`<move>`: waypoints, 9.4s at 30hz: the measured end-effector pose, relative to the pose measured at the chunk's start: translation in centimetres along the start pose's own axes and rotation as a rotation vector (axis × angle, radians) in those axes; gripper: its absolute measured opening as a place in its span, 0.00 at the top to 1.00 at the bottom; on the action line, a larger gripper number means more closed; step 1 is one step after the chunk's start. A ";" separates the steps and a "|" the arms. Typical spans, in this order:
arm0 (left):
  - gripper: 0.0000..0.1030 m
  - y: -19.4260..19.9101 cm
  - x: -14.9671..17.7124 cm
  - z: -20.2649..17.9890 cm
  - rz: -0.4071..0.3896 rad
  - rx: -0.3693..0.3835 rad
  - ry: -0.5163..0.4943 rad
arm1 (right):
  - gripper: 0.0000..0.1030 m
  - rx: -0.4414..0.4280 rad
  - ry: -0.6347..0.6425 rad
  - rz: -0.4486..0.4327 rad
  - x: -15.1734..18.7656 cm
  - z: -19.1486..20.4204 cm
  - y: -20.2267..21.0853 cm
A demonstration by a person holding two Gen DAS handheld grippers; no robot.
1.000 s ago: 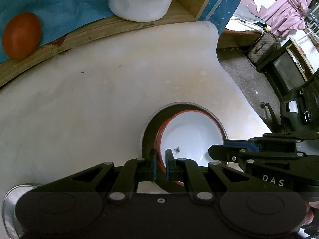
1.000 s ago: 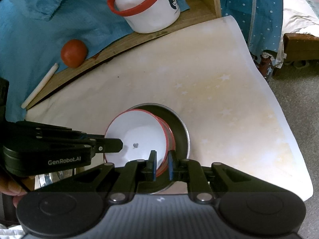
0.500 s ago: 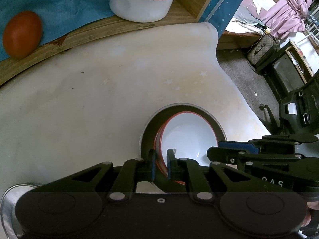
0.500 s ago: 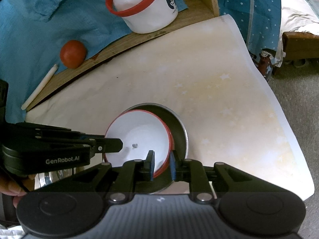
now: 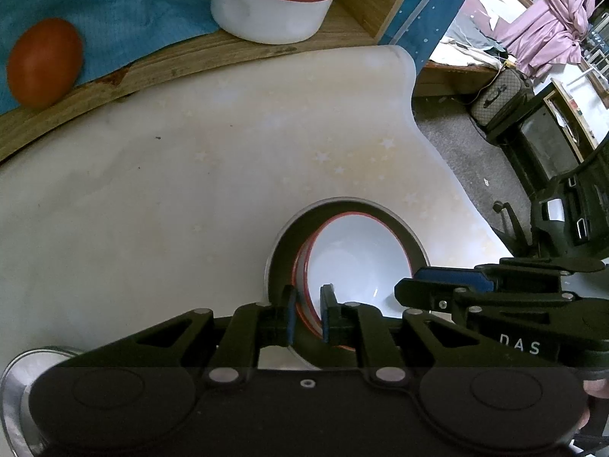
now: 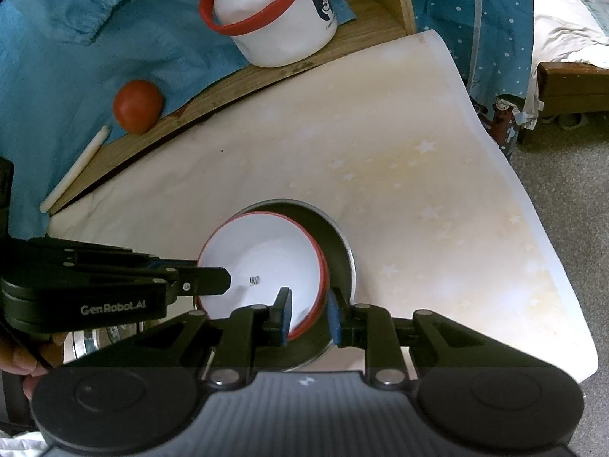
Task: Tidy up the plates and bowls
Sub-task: 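Lower the small white bowl into the stacked bowls and open both grippers, then withdraw both grippers up from the bowl stack, then move both grippers to the steel bowl rim and close them on it, then lift the nested bowl stack with both grippers and carry it over the steel plates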
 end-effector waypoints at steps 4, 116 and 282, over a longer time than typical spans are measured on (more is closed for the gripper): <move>0.85 0.1 0.0 0.0 -0.003 0.000 -0.003 | 0.75 0.000 -0.003 -0.002 0.0 -0.1 0.1; 0.01 -1.0 1.4 4.8 0.022 -0.214 -0.068 | 0.00 0.206 0.099 0.050 0.5 -4.5 -1.6; 0.90 17.2 12.1 18.2 -0.318 -0.381 0.567 | 0.82 -0.441 0.601 0.170 1.0 21.4 -5.5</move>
Point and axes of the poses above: each gripper's, at about its wrist camera, not at the fingertips, and y roughly against the way its jaws point, z to its left, x to its underside, the point moved 8 cm from there along -y, roughly the way its jaws point, and after that the axes turned 7 degrees about -z, right-handed, at the moved point
